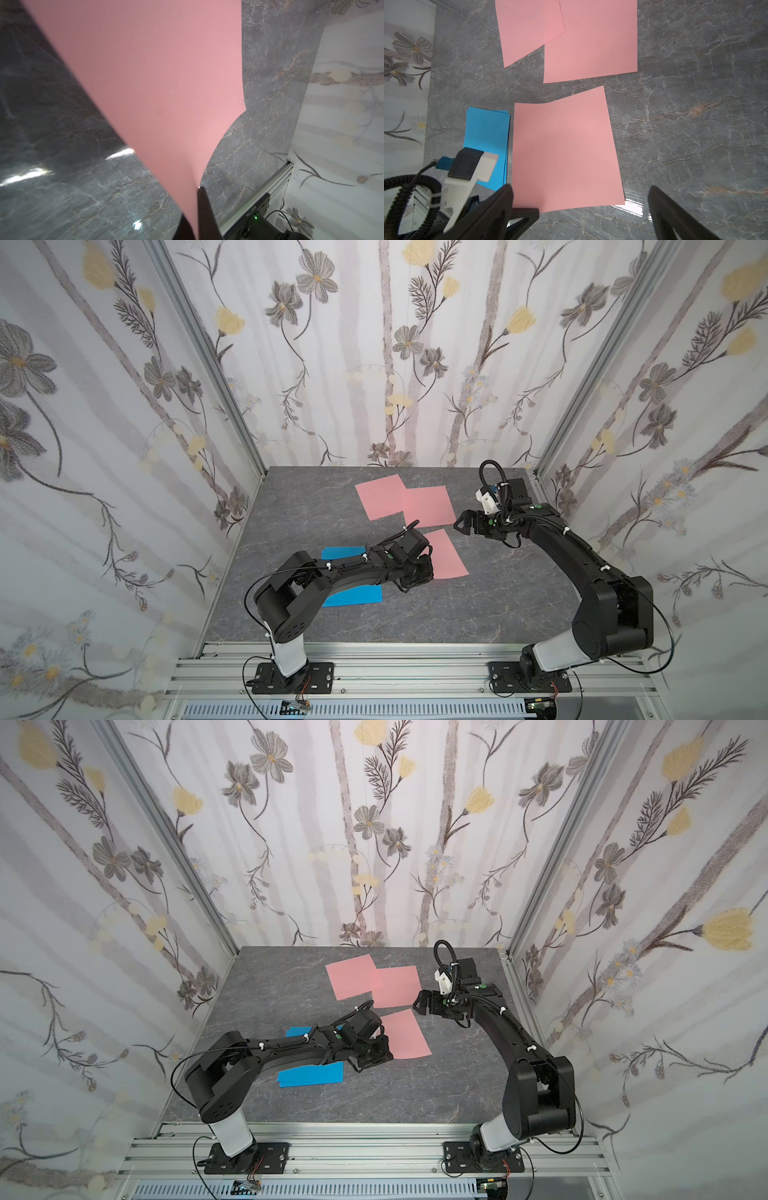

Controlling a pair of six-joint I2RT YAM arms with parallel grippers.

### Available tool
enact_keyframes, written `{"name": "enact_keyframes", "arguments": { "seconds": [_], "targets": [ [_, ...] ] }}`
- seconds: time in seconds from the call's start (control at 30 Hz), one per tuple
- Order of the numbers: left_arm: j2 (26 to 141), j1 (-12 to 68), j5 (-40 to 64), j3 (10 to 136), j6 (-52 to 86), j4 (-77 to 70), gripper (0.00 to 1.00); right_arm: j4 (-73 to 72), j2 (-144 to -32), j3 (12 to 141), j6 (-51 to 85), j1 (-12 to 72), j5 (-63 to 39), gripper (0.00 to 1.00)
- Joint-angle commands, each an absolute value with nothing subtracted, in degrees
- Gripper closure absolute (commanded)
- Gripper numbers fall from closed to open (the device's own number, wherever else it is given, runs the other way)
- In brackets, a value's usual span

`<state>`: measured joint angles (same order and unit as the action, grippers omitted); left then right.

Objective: Sort the scattered colored papers by color
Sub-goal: Place the colored paper at the center of the board.

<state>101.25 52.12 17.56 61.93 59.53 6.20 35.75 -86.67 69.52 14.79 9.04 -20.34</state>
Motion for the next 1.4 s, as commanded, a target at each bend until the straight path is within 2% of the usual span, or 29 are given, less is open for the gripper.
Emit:
{"name": "enact_keyframes", "arguments": {
  "seconds": [0.0,0.13,0.33,0.8,0.93,1.17,1.37],
  "targets": [
    [99.50,53.45,16.51,62.63,62.49,6.38,1.00,35.98,-86.31,69.53,14.50,9.20,-22.65,0.00],
    [99.15,55.08,15.58,64.01,61.70,9.18,1.00,35.83,-86.31,68.84,14.34,9.38,-22.94,0.00],
    [104.06,57.09,20.17,63.70,63.39,4.97,1.00,35.35,-85.28,67.51,14.32,9.61,-22.76,0.00],
    [103.40,58.36,23.97,65.29,52.39,20.75,1.00,32.39,-83.84,64.47,16.69,10.32,-22.68,0.00],
    [104.44,58.36,22.39,66.53,46.26,29.52,1.00,32.17,-84.35,64.73,16.94,10.46,-22.93,0.00],
    [108.79,58.36,20.57,71.48,39.85,35.54,1.00,31.87,-84.64,64.56,17.22,10.63,-22.68,0.00],
    [109.86,58.36,14.83,75.09,34.37,42.26,1.00,31.73,-85.16,64.51,17.00,10.64,-22.68,0.00]
  ]
}}
